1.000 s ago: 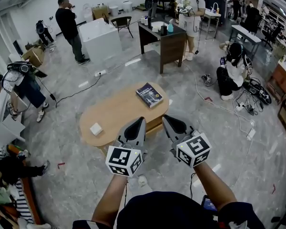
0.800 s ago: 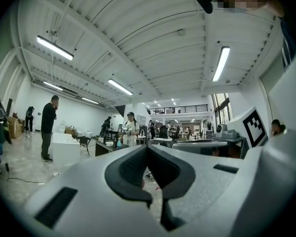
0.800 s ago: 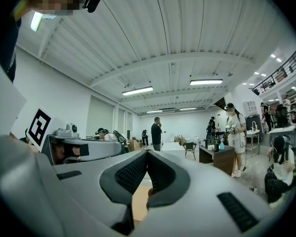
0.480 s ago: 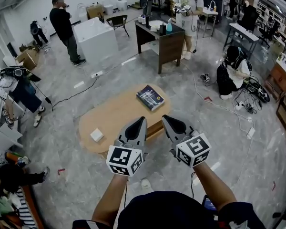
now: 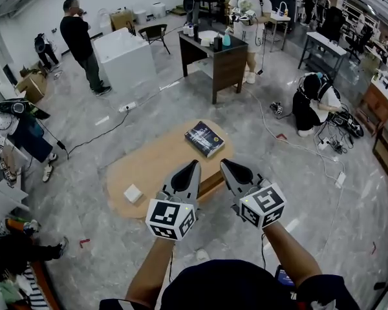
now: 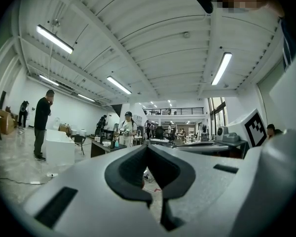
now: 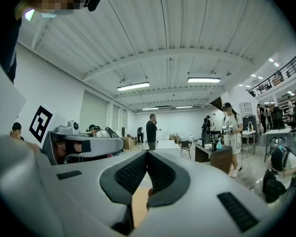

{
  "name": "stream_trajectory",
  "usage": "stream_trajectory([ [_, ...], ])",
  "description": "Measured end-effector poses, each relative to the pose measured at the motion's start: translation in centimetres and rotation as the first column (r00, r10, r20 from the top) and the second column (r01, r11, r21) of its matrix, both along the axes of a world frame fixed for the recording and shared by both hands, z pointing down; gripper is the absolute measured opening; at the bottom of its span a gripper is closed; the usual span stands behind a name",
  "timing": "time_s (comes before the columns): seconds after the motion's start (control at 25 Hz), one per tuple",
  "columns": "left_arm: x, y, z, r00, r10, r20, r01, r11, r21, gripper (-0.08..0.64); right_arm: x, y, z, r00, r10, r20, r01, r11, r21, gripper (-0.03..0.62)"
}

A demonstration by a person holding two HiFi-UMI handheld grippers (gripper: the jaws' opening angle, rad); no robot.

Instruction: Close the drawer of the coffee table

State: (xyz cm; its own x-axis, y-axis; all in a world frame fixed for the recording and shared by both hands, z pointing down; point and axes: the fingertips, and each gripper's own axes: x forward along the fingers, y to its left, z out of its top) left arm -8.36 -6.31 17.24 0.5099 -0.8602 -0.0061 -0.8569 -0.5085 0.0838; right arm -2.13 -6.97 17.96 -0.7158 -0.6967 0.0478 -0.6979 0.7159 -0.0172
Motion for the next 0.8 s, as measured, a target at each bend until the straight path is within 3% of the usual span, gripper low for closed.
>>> stream_trajectory([
  [0.48, -3.1, -2.4, 1.4, 0.999, 0.038, -0.022, -0.038, 0.999, -0.019, -0.002, -3.3, -1.8, 1.3, 0.999, 0.038, -0.013, -0.038, 0.999, -0.009, 0.011],
  [0.8, -2.8, -3.4, 2.2, 0.997, 0.069, -0.034, -0.070, 0.997, -0.038, -0.003, -2.8, -2.4, 2.3, 0.997, 0.078, -0.027, -0.079, 0.996, -0.028, 0.012],
])
